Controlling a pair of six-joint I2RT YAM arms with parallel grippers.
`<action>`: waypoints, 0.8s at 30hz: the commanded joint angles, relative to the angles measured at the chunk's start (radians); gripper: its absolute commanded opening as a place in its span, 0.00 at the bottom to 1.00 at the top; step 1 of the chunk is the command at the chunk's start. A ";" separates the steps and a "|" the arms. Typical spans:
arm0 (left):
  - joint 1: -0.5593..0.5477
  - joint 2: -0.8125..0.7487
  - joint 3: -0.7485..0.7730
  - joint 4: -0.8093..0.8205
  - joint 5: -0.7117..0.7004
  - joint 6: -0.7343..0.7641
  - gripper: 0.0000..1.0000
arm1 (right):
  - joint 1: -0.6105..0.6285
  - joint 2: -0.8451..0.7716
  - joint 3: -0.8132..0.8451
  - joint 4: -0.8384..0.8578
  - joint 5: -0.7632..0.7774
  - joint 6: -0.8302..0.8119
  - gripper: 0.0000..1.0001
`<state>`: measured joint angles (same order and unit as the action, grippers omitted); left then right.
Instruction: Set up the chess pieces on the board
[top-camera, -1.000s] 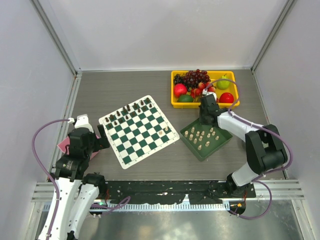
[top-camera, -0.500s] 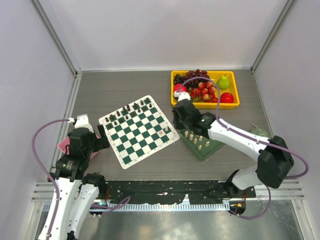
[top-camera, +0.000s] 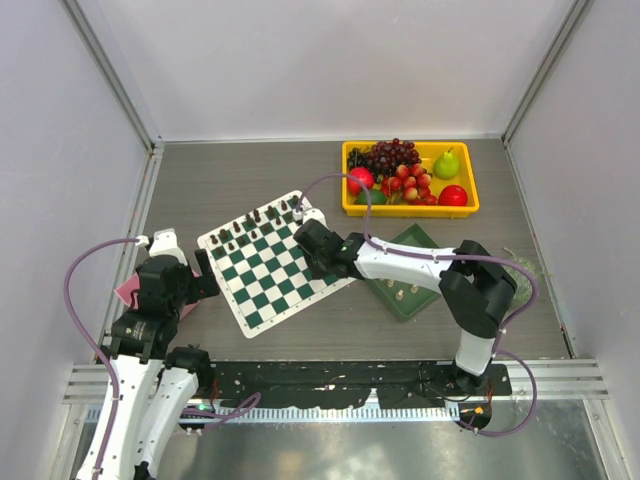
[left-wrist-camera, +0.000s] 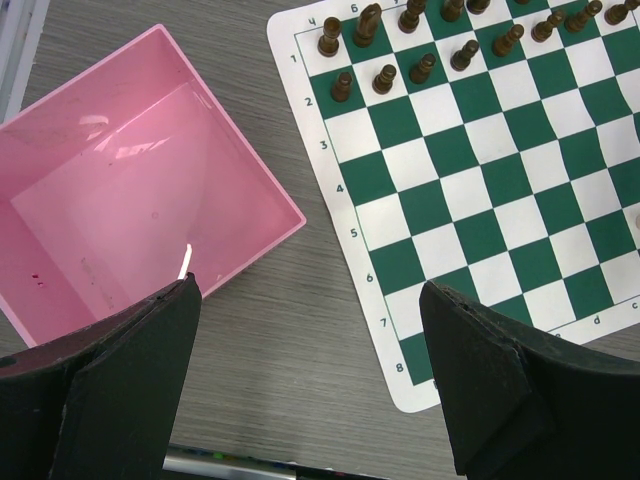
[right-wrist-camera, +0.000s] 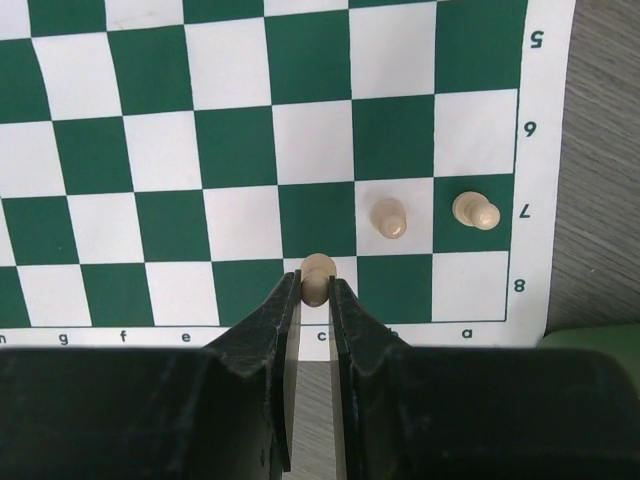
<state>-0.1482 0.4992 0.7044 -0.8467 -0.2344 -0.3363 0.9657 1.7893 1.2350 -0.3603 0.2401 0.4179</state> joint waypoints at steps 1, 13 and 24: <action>0.006 -0.010 0.023 0.041 0.009 0.003 0.99 | 0.011 0.015 0.055 0.027 0.002 0.002 0.16; 0.006 -0.008 0.023 0.043 0.015 0.003 0.99 | 0.013 0.099 0.103 0.037 0.011 -0.031 0.17; 0.006 -0.010 0.023 0.043 0.012 0.003 0.99 | 0.013 0.137 0.113 0.031 0.036 -0.048 0.17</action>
<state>-0.1482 0.4992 0.7044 -0.8463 -0.2340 -0.3367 0.9733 1.9266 1.3052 -0.3454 0.2432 0.3882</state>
